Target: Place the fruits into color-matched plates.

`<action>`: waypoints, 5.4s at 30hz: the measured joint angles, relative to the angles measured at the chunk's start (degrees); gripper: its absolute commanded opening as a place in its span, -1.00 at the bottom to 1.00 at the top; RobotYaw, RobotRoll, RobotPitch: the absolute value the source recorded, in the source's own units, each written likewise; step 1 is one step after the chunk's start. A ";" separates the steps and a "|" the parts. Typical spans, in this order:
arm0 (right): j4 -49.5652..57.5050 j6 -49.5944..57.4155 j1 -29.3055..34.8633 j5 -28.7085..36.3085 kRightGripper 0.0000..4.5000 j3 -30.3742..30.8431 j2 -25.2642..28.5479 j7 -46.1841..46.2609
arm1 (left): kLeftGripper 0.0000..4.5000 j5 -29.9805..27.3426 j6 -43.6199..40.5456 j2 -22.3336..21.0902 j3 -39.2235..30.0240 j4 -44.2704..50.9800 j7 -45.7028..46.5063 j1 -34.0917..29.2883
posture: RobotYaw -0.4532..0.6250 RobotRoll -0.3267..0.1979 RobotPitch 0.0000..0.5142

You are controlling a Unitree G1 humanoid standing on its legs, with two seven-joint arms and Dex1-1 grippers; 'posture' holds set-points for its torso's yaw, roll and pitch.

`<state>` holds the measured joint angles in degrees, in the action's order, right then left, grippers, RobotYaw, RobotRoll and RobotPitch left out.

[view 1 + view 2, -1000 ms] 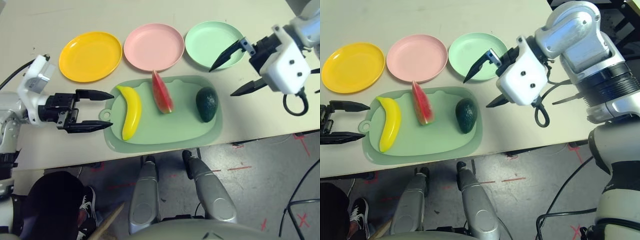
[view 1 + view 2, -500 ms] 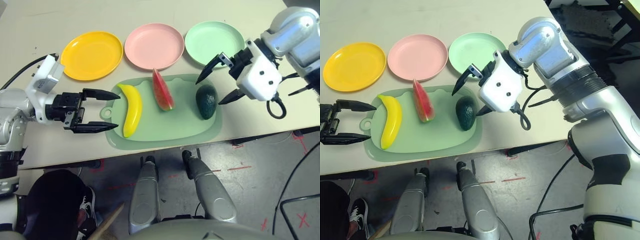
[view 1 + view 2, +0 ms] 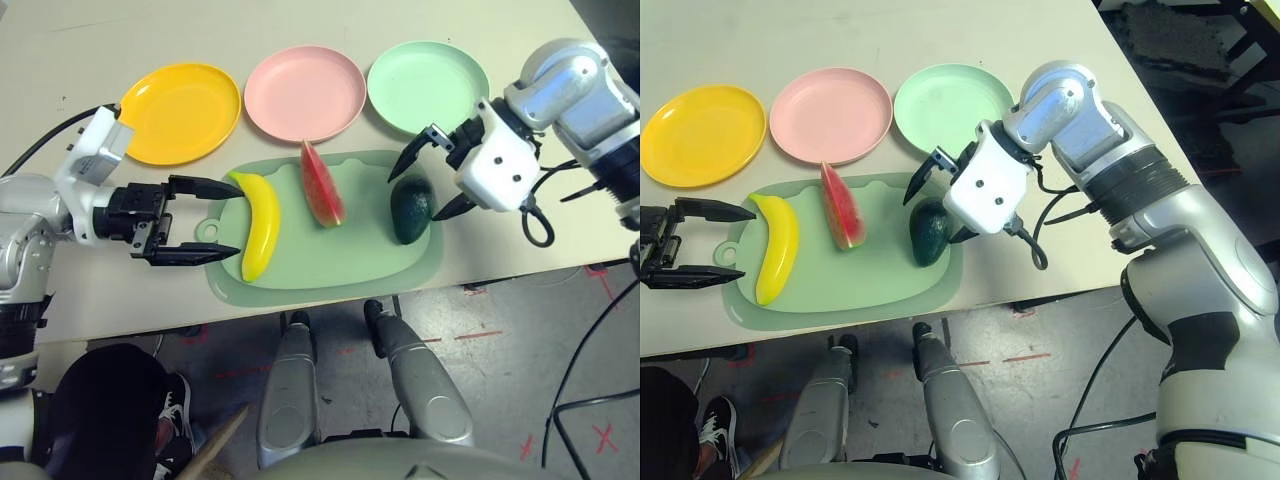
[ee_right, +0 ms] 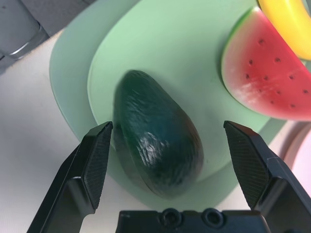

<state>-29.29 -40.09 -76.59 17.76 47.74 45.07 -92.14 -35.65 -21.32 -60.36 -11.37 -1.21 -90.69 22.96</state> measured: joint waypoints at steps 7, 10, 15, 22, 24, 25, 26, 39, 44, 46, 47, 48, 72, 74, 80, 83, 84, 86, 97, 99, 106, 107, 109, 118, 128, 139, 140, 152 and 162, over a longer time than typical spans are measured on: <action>0.07 1.53 0.77 -1.02 0.98 -1.31 -1.05 -0.02 | 1.00 0.00 -0.23 -0.36 -0.04 0.01 -0.01 0.24 | -0.22 0.25 0.58; 0.12 3.44 1.90 -2.26 0.98 -2.38 -1.38 -0.02 | 1.00 0.01 -0.24 -0.42 -0.04 0.02 -0.02 0.29 | -0.22 0.25 0.58; 0.19 7.05 3.87 -5.45 0.98 -4.89 -1.96 -0.03 | 1.00 0.02 -0.28 -0.44 -0.04 0.28 -0.02 0.29 | -0.22 0.25 0.59; 2.85 11.59 5.77 -7.57 0.98 -6.66 -2.18 -0.02 | 1.00 0.12 -0.27 -0.79 -0.04 0.75 -0.07 0.28 | -0.22 0.25 0.59; 3.77 12.60 5.96 -7.65 0.98 -6.92 -2.18 -0.02 | 1.00 0.18 -0.23 -0.92 -0.04 0.78 -0.08 0.21 | -0.22 0.25 0.59; 4.14 13.06 6.07 -7.66 0.98 -7.14 -2.18 -0.02 | 1.00 0.22 -0.20 -1.05 -0.04 0.78 -0.07 0.14 | -0.22 0.25 0.59; 4.32 13.38 6.19 -7.67 0.98 -7.41 -2.18 -0.02 | 1.00 0.25 -0.17 -1.10 -0.04 0.78 -0.07 0.09 | -0.22 0.25 0.59; 4.96 16.32 6.74 -8.79 0.43 -9.13 -2.64 -0.02 | 1.00 0.41 -0.12 -1.49 -0.03 0.86 -0.01 -0.45 | -0.22 0.25 0.59; 4.43 17.13 6.53 -8.61 0.43 -9.17 -2.68 -0.03 | 1.00 0.36 -0.47 -1.53 -0.03 1.10 0.56 -0.46 | -0.23 0.25 0.58; 2.72 18.02 4.82 -8.53 0.43 -9.15 -2.78 -0.06 | 1.00 0.06 -1.07 -1.51 -0.03 1.30 0.90 -0.20 | -0.23 0.25 0.59; 1.83 18.25 3.41 -8.39 0.43 -9.16 -2.78 -0.05 | 1.00 -0.07 -1.35 -1.46 -0.03 1.32 0.96 0.04 | -0.23 0.25 0.59; 1.23 18.30 2.08 -8.18 0.43 -9.18 -2.75 -0.03 | 1.00 -0.22 -1.53 -1.38 -0.03 1.33 1.00 0.34 | -0.23 0.25 0.59; -41.34 20.09 -14.93 -32.38 0.43 -15.25 -11.68 25.91 | 1.00 0.50 5.47 4.98 -0.20 1.14 5.05 5.21 | -0.20 0.25 0.58; -42.69 20.09 -14.88 -34.45 0.43 -15.37 -12.25 28.79 | 1.00 0.66 5.52 4.87 -0.20 1.15 5.06 5.02 | -0.19 0.25 0.57; -43.72 18.41 -13.66 -37.60 0.98 -16.16 -12.84 31.30 | 1.00 1.50 5.56 4.45 -0.20 1.16 5.05 4.16 | -0.19 0.25 0.55; -43.70 15.90 -13.36 -38.05 0.98 -17.51 -12.77 30.57 | 1.00 2.02 5.97 3.59 -0.20 1.15 4.86 3.29 | -0.19 0.25 0.54; -43.68 14.81 -13.36 -38.25 0.98 -17.60 -12.70 30.29 | 1.00 2.33 6.08 3.36 -0.20 1.15 4.73 3.05 | -0.20 0.25 0.53; -43.28 11.44 -13.37 -38.64 0.98 -17.76 -12.50 29.22 | 1.00 2.64 6.37 3.28 -0.20 1.07 4.46 2.86 | -0.20 0.25 0.53; -35.05 -14.31 -18.47 -32.50 0.98 -21.98 -15.50 19.67 | 1.00 3.05 7.37 2.71 -0.19 -1.08 2.59 3.11 | -0.23 0.25 0.50; -32.95 -18.80 -18.47 -29.51 0.98 -22.03 -17.08 16.97 | 1.00 3.05 7.42 2.29 -0.19 -1.16 1.64 3.08 | -0.23 0.25 0.50; -28.76 -27.72 -17.88 -23.35 0.98 -21.66 -20.38 12.57 | 1.00 3.65 7.96 0.39 -0.19 -2.57 -0.17 3.06 | -0.21 0.25 0.52; -28.79 -27.80 -17.69 -23.31 0.98 -21.55 -20.97 12.54 | 1.00 3.73 8.03 0.36 -0.19 -2.83 -0.21 3.06 | -0.21 0.25 0.52; -28.80 -27.75 -17.47 -23.31 0.98 -21.30 -22.68 12.53 | 1.00 4.06 8.58 -0.02 -0.19 -3.59 -0.22 3.06 | -0.21 0.25 0.52; -30.01 -29.27 -15.91 -25.21 0.98 -17.92 -25.70 11.61 | 1.00 4.56 9.77 -1.88 -0.22 -5.53 -0.24 3.05 | -0.19 0.25 0.55; -30.38 -32.70 -14.02 -27.16 0.98 -12.38 -27.89 9.80 | 1.00 4.84 10.21 -1.90 -0.20 -6.83 -1.07 4.30 | -0.21 0.25 0.58; -32.08 -31.43 -14.02 -31.11 0.98 -11.17 -30.34 12.07 | 1.00 5.00 10.34 -1.86 -0.20 -6.80 -1.10 4.19 | -0.17 0.25 0.59; -32.28 -31.44 -14.03 -31.89 0.98 -11.02 -30.36 12.59 | 1.00 4.99 10.34 -1.86 -0.20 -6.78 -1.09 4.08 | -0.17 0.25 0.59; -33.72 -31.99 -13.92 -39.58 0.98 -8.72 -30.94 18.01 | 1.00 4.83 10.33 -1.86 -0.20 -6.22 -1.01 3.16 | -0.17 0.25 0.59; -33.76 -30.01 -14.38 -42.75 0.98 -8.60 -32.49 21.73 | 1.00 4.74 10.33 -1.84 -0.20 -6.05 -1.01 2.87 | -0.17 0.25 0.60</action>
<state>-63.05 -70.10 -90.97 -24.99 39.14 12.57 -70.41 -30.91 -10.99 -62.20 -11.56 -7.26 -91.70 25.83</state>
